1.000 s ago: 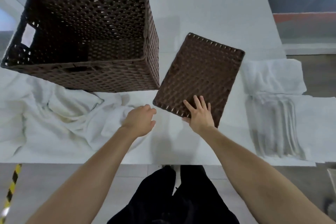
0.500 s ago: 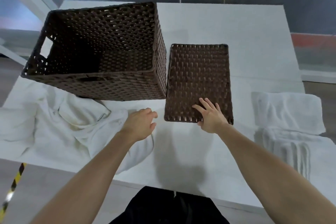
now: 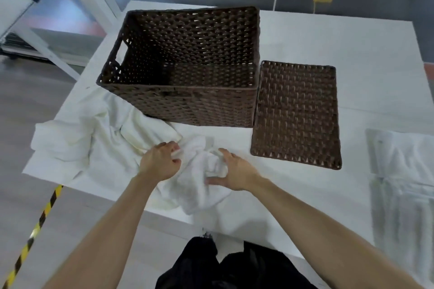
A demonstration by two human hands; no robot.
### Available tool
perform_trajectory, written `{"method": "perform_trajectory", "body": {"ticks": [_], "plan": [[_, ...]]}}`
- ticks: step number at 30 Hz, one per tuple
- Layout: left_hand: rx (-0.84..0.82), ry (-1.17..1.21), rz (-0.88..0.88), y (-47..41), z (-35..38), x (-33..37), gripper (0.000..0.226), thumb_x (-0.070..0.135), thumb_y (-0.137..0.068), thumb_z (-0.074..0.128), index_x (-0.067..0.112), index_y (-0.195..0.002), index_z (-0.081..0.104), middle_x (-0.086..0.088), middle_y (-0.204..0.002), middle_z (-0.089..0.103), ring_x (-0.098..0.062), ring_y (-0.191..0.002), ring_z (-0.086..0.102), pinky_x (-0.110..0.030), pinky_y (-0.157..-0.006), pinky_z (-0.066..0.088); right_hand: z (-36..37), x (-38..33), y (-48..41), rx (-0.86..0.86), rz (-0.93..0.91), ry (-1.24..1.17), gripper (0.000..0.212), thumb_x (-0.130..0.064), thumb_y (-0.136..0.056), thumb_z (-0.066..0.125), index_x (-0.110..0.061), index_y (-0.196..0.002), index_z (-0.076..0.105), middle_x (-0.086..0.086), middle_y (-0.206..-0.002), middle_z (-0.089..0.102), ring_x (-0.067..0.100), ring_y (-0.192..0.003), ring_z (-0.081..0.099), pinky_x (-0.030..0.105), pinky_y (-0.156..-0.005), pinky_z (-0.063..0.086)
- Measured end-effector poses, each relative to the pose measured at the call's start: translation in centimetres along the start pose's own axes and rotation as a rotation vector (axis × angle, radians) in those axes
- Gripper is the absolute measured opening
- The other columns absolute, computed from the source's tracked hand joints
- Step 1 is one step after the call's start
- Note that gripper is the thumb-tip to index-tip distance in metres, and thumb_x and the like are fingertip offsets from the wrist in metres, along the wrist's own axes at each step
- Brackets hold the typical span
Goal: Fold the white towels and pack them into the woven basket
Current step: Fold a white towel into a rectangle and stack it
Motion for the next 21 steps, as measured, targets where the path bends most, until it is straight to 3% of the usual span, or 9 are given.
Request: {"method": "perform_trajectory", "body": {"ticks": [3, 5, 8, 11, 14, 15, 17, 19, 21], "plan": [[-0.220, 0.113, -0.024, 0.5, 0.9, -2.6, 0.060, 0.038, -0.088, 0.078, 0.032, -0.144, 0.058, 0.002, -0.123, 0.069, -0.025, -0.113, 0.067, -0.037, -0.095, 0.055, 3.0, -1.7, -0.5, -0.052, 0.110, -0.031, 0.118, -0.076, -0.072, 0.079, -0.027, -0.164, 0.023, 0.006, -0.154, 0.052, 0.031, -0.138, 0.053, 0.045, -0.107, 0.048], [-0.246, 0.211, -0.009, 0.6, 1.6, -3.7, 0.043, 0.039, -0.090, 0.080, 0.028, -0.129, 0.066, 0.006, -0.102, 0.069, -0.022, -0.099, 0.067, -0.035, -0.086, 0.053, 4.1, -2.1, -0.3, -0.030, 0.151, -0.084, 0.103, -0.062, -0.081, 0.080, -0.026, -0.162, 0.029, 0.006, -0.151, 0.054, 0.032, -0.137, 0.053, 0.043, -0.107, 0.048], [-0.170, 0.324, 0.012, 0.2, 1.8, -4.5, 0.014, 0.039, -0.095, 0.072, 0.025, -0.094, 0.068, 0.007, -0.085, 0.069, -0.023, -0.089, 0.069, -0.034, -0.075, 0.049, 3.6, -2.9, 1.0, 0.059, 0.173, -0.199, 0.075, -0.051, -0.081, 0.083, -0.028, -0.144, 0.048, 0.002, -0.130, 0.064, 0.028, -0.120, 0.063, 0.043, -0.097, 0.055], [-0.100, 0.342, 0.041, -0.3, 0.6, -4.5, 0.030, 0.030, -0.102, 0.057, 0.012, -0.078, 0.061, -0.003, -0.083, 0.066, -0.031, -0.086, 0.067, -0.037, -0.070, 0.047, 1.2, -4.0, 3.6, 0.181, 0.138, -0.259, 0.045, -0.041, -0.082, 0.084, -0.032, -0.117, 0.057, -0.004, -0.107, 0.070, 0.018, -0.097, 0.067, 0.036, -0.080, 0.056], [-0.061, 0.453, 0.131, -0.3, -1.6, -3.3, 0.011, 0.026, -0.100, 0.065, 0.016, -0.100, 0.068, 0.000, -0.103, 0.072, -0.024, -0.101, 0.070, -0.038, -0.085, 0.056, -2.7, -5.7, 6.9, 0.317, 0.056, -0.252, 0.029, -0.031, -0.086, 0.084, -0.031, -0.105, 0.062, -0.008, -0.095, 0.072, 0.011, -0.088, 0.067, 0.033, -0.077, 0.055], [-0.081, 0.501, 0.205, -0.4, -2.4, -2.4, 0.018, 0.025, -0.096, 0.072, 0.022, -0.113, 0.068, 0.004, -0.114, 0.072, -0.018, -0.109, 0.068, -0.037, -0.094, 0.057, -4.1, -6.4, 7.9, 0.358, 0.017, -0.232, 0.026, -0.029, -0.087, 0.083, -0.030, -0.105, 0.064, -0.008, -0.095, 0.072, 0.010, -0.089, 0.066, 0.033, -0.078, 0.053], [-0.152, 0.526, 0.430, -0.2, -3.9, 0.5, 0.070, 0.029, -0.083, 0.086, 0.037, -0.145, 0.055, 0.009, -0.143, 0.061, -0.011, -0.132, 0.057, -0.036, -0.109, 0.050, -6.8, -7.7, 10.0, 0.440, -0.053, -0.158, 0.024, -0.025, -0.088, 0.083, -0.026, -0.108, 0.069, -0.006, -0.099, 0.068, 0.015, -0.095, 0.063, 0.032, -0.083, 0.051], [-0.233, 0.527, 0.610, 0.5, -5.8, 4.5, 0.109, 0.039, -0.071, 0.095, 0.047, -0.162, 0.035, 0.017, -0.160, 0.046, -0.006, -0.147, 0.041, -0.032, -0.116, 0.042, -9.1, -8.5, 12.3, 0.504, -0.095, -0.097, 0.022, -0.018, -0.090, 0.080, -0.023, -0.110, 0.073, -0.005, -0.105, 0.063, 0.016, -0.100, 0.060, 0.024, -0.089, 0.048], [-0.319, 0.538, 0.744, 1.4, -7.5, 8.5, 0.106, 0.034, -0.069, 0.100, 0.046, -0.157, 0.043, 0.027, -0.151, 0.050, 0.007, -0.137, 0.045, -0.019, -0.110, 0.042, -11.1, -9.1, 14.7, 0.590, -0.127, -0.050, 0.030, -0.005, -0.089, 0.073, -0.026, -0.109, 0.077, -0.006, -0.110, 0.062, 0.012, -0.104, 0.061, 0.017, -0.091, 0.046]]}}
Point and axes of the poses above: each hand's wrist, its own y-axis away from the middle knuckle, its own z-axis out of the palm, x = y × z, the point moved 3 cm from there along -y, towards the middle knuckle
